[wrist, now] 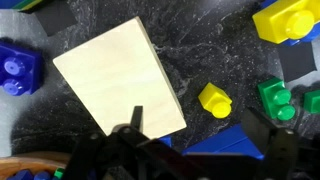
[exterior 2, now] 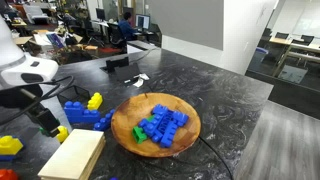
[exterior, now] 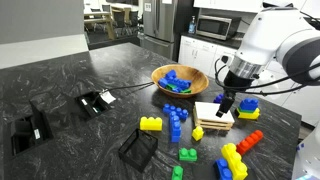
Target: Place the stacked blue blocks on top of the wooden box
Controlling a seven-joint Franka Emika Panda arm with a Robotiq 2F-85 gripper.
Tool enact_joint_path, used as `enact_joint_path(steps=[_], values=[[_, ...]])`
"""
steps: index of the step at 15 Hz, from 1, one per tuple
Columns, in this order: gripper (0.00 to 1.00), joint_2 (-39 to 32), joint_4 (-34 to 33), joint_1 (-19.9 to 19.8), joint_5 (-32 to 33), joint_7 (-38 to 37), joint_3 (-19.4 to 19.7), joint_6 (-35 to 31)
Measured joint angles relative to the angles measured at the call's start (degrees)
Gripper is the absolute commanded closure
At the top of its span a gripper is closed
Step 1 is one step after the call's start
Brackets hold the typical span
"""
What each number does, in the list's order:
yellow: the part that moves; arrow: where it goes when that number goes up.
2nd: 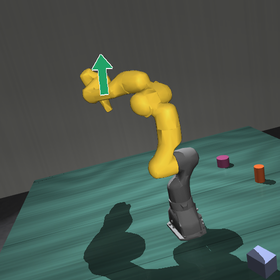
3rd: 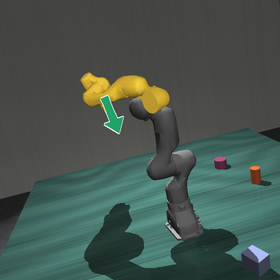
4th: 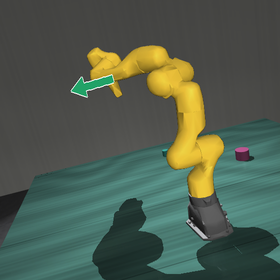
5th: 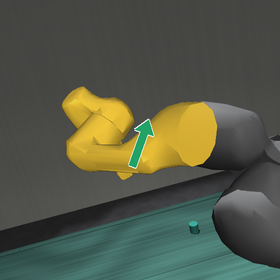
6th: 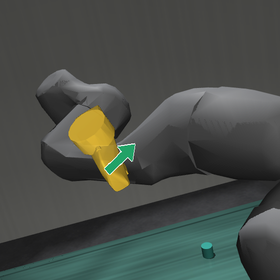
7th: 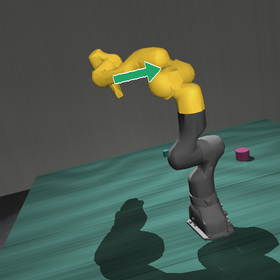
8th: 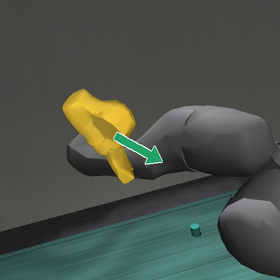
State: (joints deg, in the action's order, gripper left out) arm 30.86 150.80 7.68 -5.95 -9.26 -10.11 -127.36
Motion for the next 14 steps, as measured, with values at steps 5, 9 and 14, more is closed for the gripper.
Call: enact_joint_path(steps=[5,9,14], values=[[0.0,-0.07,-0.02,0.0,0.01,0.0,0.07,0.06],[0.0,-2.34,-2.43,-0.16,0.01,-1.12,0.3,0.19],[0.0,-11.82,-12.45,-1.41,0.98,-6.7,0.36,0.4]])
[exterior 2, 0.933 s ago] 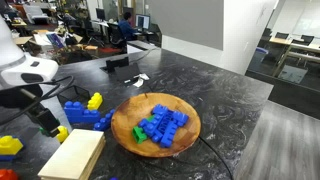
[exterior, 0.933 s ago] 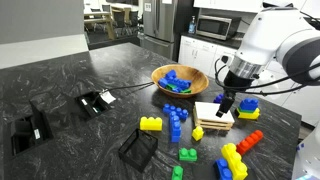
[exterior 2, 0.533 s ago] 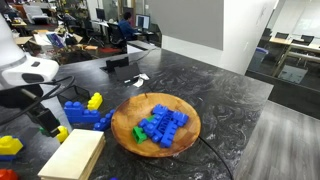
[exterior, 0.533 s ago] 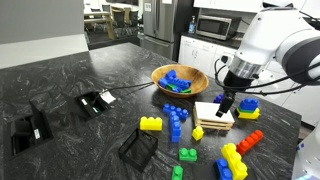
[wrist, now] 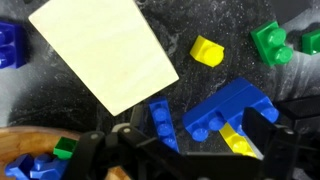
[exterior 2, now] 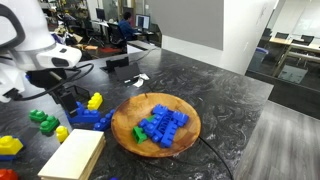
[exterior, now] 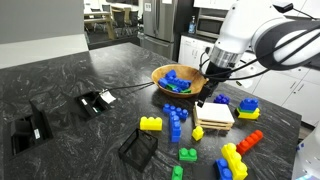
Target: Place the stacked blue blocks on top of the wooden box
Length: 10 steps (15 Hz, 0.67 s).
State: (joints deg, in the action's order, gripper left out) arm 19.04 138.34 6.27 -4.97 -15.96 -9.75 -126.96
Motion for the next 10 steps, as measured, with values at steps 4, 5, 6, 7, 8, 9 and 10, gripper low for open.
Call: enact_joint_path(steps=[4,5,6,7,8,9,10], values=[[0.0,-1.98,-1.49,-0.03,0.01,-0.35,-0.02,0.4],[0.0,-1.94,-1.52,-0.03,0.01,-0.36,-0.02,0.54],[0.0,-1.93,-1.55,-0.03,0.01,-0.36,-0.02,0.6],[0.0,-1.93,-1.55,-0.03,0.01,-0.36,-0.02,0.66],[0.0,-1.93,-1.54,-0.02,0.0,-0.36,-0.02,0.66],[0.0,-2.1,-1.6,0.1,-0.28,-0.84,-0.1,0.62],[0.0,-2.52,-1.88,0.38,-0.77,-1.64,-0.33,0.55]])
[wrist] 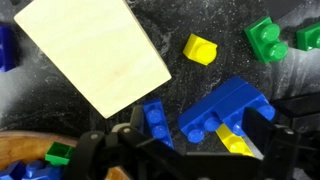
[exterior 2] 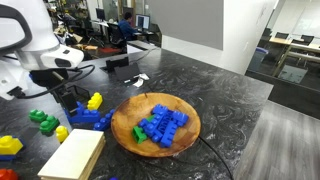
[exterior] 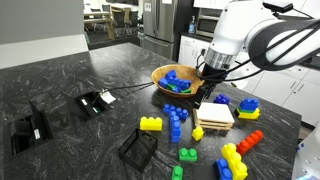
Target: Place the stacked blue blocks on top of the wooden box
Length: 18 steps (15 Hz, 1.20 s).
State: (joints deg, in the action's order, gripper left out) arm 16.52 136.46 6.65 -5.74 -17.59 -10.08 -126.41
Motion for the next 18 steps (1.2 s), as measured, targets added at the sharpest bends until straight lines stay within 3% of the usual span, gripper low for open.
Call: enact_joint_path(steps=[9,15,18], values=[[0.0,-16.52,-13.79,1.81,1.17,-19.74,-2.82,-1.76],[0.0,-16.94,-14.47,1.93,1.55,-20.88,-2.82,-1.77],[0.0,-17.95,-14.48,2.11,1.54,-27.27,-2.67,-1.71]])
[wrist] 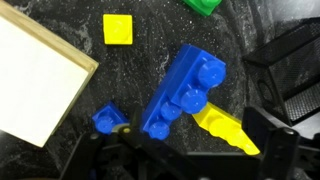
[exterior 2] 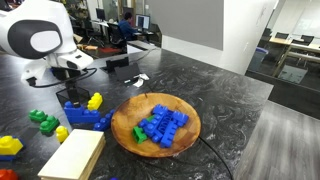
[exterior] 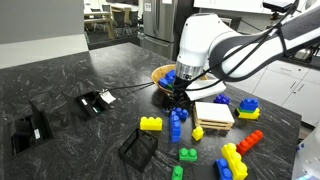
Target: Place the stacked blue blocks on top of the wooden box
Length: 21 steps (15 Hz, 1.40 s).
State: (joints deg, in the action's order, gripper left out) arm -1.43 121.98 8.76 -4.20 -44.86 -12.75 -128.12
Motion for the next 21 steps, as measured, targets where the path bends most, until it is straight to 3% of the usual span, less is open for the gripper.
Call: enact_joint_path(steps=[7,11,13,14,21], values=[[0.0,-6.43,-2.18,2.12,0.35,-21.23,0.59,-0.62],[0.03,-7.78,-2.31,2.68,0.55,-27.12,1.55,-1.01],[0.27,-8.3,-2.37,2.75,0.48,-28.04,1.64,-1.81],[0.28,-8.46,-2.37,2.83,0.48,-28.25,1.65,-2.27],[0.78,-8.73,-2.37,3.35,1.89,-30.9,2.23,-2.89]])
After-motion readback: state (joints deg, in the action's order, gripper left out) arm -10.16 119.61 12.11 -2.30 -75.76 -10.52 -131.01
